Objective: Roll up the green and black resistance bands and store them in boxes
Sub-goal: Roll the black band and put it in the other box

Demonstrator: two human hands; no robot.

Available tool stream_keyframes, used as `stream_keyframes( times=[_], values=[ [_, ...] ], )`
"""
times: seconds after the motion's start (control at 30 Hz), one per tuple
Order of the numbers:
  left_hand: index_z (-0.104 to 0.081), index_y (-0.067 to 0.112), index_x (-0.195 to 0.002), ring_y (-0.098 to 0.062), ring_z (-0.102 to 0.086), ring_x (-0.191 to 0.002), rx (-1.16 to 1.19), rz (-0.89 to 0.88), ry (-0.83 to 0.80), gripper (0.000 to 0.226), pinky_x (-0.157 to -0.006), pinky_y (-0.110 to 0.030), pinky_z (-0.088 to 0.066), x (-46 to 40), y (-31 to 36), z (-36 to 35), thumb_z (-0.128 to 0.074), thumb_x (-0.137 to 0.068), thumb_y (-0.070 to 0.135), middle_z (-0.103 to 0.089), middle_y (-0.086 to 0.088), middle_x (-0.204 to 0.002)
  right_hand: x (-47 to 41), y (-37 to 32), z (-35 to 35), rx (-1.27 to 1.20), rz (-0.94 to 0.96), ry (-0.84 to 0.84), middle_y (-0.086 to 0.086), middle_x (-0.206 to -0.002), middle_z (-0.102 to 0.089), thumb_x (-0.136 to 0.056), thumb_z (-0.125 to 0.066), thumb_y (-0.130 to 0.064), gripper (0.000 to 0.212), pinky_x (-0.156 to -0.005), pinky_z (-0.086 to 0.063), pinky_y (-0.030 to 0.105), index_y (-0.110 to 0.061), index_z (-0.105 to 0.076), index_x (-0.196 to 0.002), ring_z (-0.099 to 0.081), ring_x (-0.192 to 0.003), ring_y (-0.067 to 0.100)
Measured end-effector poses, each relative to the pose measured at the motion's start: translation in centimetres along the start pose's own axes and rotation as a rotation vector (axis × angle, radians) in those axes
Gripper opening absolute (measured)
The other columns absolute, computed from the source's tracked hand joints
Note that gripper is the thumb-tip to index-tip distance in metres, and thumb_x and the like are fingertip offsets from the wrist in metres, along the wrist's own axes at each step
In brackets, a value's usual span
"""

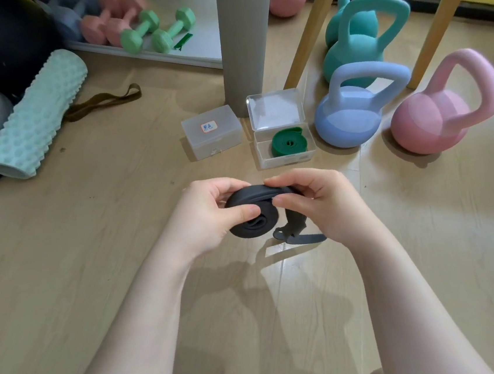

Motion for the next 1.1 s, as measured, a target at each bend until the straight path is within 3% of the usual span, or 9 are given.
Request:
stream_keyframes(
  times=[0.1, 0.3, 0.47, 0.63, 0.8, 0.9, 0.97, 1.03, 1.1],
  values=[
    [-0.067, 0.024, -0.084, -0.001, -0.066, -0.071, -0.031, 0.001, -0.010, 0.025, -0.066, -0.009, -0.048, -0.1, 0.0, -0.1, -0.071, -0.074, 0.002, -0.072, 0.008, -0.081, 0.1, -0.3, 0.6, 0.058, 0.027, 0.047, -0.009, -0.086, -0.068, -0.081, -0.068, -0.010, 0.021, -0.081, -0.049, 0.025, -0.020, -0.072, -0.098, -0.062, -0.081, 0.005],
    [-0.067, 0.017, -0.091, 0.000, -0.066, -0.067, 0.297, 0.067, 0.051, 0.021, -0.060, -0.011, -0.049, 0.0, -0.1, -0.5, -0.065, -0.078, 0.000, -0.072, 0.010, -0.071, 0.2, -0.5, 0.5, -0.186, -0.053, 0.073, -0.012, -0.071, -0.065, -0.081, -0.067, -0.007, 0.017, -0.072, -0.050, 0.024, -0.021, -0.059, -0.081, -0.062, -0.070, 0.004],
    [-0.068, 0.019, -0.094, -0.006, -0.066, -0.077, 0.491, 0.049, 0.137, 0.028, -0.073, -0.022, -0.055, -0.1, 0.2, 0.7, -0.065, -0.066, 0.020, -0.073, 0.007, -0.080, 0.7, -1.2, 0.5, -0.356, -0.046, 0.035, 0.003, -0.087, -0.069, -0.085, -0.062, -0.002, 0.016, -0.076, -0.051, 0.023, -0.017, -0.057, -0.089, -0.065, -0.080, 0.008],
    [-0.066, 0.017, -0.097, -0.010, -0.065, -0.081, 0.697, 0.036, 0.146, 0.031, -0.072, -0.021, -0.056, -0.3, 0.2, 0.0, -0.061, -0.066, 0.019, -0.072, 0.004, -0.084, 0.8, -2.0, 0.0, -0.477, 0.032, 0.047, 0.003, -0.098, -0.070, -0.086, -0.056, 0.005, 0.025, -0.086, -0.052, 0.027, -0.014, -0.057, -0.102, -0.065, -0.094, 0.011],
    [-0.063, 0.012, -0.105, -0.012, -0.067, -0.081, 0.859, 0.078, 0.066, 0.034, -0.073, -0.025, -0.057, -0.1, 0.4, -2.0, -0.057, -0.072, 0.017, -0.071, -0.002, -0.089, 0.9, -2.3, 0.4, -0.475, 0.050, 0.195, 0.002, -0.091, -0.070, -0.083, -0.061, 0.005, 0.028, -0.076, -0.052, 0.021, -0.017, -0.058, -0.099, -0.067, -0.084, 0.008],
    [-0.059, 0.008, -0.103, -0.015, -0.067, -0.079, 0.799, 0.140, 0.023, 0.023, -0.075, -0.030, -0.057, 0.1, 0.3, -2.5, -0.055, -0.081, 0.011, -0.070, -0.005, -0.088, 1.2, -2.1, 1.1, -0.363, 0.063, 0.232, 0.001, -0.090, -0.071, -0.081, -0.063, 0.005, 0.026, -0.078, -0.055, 0.026, -0.016, -0.061, -0.097, -0.068, -0.084, 0.009],
    [-0.058, 0.008, -0.094, -0.015, -0.065, -0.076, 0.563, 0.145, 0.035, 0.010, -0.076, -0.032, -0.054, 0.2, 0.2, -1.6, -0.056, -0.084, 0.008, -0.070, -0.005, -0.082, 1.4, -2.0, 1.1, -0.332, 0.041, 0.185, 0.000, -0.089, -0.071, -0.082, -0.063, 0.005, 0.026, -0.077, -0.057, 0.030, -0.015, -0.062, -0.097, -0.068, -0.083, 0.009],
    [-0.059, 0.009, -0.090, -0.013, -0.065, -0.076, 0.321, 0.120, 0.011, 0.012, -0.080, -0.029, -0.051, 0.3, 0.3, -0.5, -0.063, -0.080, 0.013, -0.071, -0.004, -0.080, 1.3, -1.9, 0.7, -0.274, 0.040, 0.109, -0.003, -0.088, -0.070, -0.081, -0.063, 0.005, 0.028, -0.075, -0.057, 0.030, -0.018, -0.064, -0.096, -0.067, -0.083, 0.009],
    [-0.061, 0.013, -0.093, -0.011, -0.067, -0.075, 0.242, 0.132, -0.057, 0.017, -0.075, -0.026, -0.054, 0.3, 0.1, -0.2, -0.066, -0.077, 0.017, -0.073, -0.003, -0.082, 1.2, -1.8, 0.1, -0.176, 0.051, 0.040, -0.002, -0.088, -0.070, -0.080, -0.066, 0.001, 0.030, -0.077, -0.056, 0.035, -0.027, -0.065, -0.092, -0.067, -0.084, 0.016]
  ],
)
Point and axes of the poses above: each hand's wrist, its own x-axis away from the middle knuckle, its own z-axis out of the back of the hand, y = z × x, the point moved 5 cm from there along -x, towards the middle knuckle
